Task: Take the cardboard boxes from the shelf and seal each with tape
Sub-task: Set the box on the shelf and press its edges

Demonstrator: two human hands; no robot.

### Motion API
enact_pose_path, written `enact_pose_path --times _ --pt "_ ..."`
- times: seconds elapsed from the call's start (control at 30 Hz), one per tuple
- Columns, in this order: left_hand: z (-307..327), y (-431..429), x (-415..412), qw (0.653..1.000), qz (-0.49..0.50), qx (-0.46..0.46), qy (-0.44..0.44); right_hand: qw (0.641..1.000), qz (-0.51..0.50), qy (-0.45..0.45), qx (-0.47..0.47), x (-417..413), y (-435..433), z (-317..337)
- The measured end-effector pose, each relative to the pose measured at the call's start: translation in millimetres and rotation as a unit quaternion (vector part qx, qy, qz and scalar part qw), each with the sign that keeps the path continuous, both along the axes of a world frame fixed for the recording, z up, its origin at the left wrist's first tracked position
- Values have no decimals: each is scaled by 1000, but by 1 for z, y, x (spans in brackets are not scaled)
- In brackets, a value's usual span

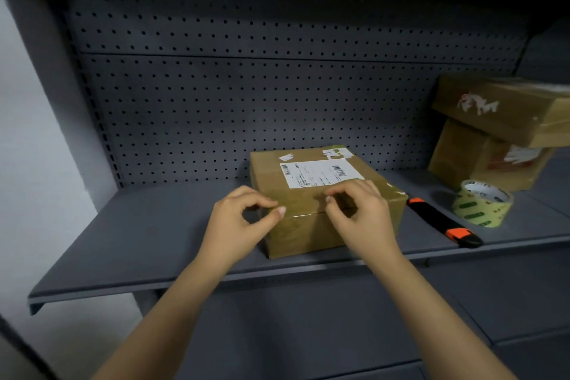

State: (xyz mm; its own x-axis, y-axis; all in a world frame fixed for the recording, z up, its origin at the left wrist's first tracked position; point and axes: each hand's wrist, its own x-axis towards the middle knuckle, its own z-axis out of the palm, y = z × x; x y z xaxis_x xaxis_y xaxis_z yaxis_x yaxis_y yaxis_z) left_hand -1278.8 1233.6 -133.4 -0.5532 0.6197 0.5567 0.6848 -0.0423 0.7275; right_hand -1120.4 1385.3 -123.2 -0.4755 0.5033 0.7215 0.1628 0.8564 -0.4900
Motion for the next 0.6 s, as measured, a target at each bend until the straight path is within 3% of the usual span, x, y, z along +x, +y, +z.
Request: enact_pose_path --times 0.2,0.43,0.6 --pt "11 -3 -12 994 -19 -58 91 997 36 -62 9 -19 -4 0" --pt "1 -6 -7 998 -23 22 -50 994 37 -92 48 -23 -4 -1" --pt "-6 -7 -11 995 -39 31 -91 988 75 -112 69 -24 -2 0"
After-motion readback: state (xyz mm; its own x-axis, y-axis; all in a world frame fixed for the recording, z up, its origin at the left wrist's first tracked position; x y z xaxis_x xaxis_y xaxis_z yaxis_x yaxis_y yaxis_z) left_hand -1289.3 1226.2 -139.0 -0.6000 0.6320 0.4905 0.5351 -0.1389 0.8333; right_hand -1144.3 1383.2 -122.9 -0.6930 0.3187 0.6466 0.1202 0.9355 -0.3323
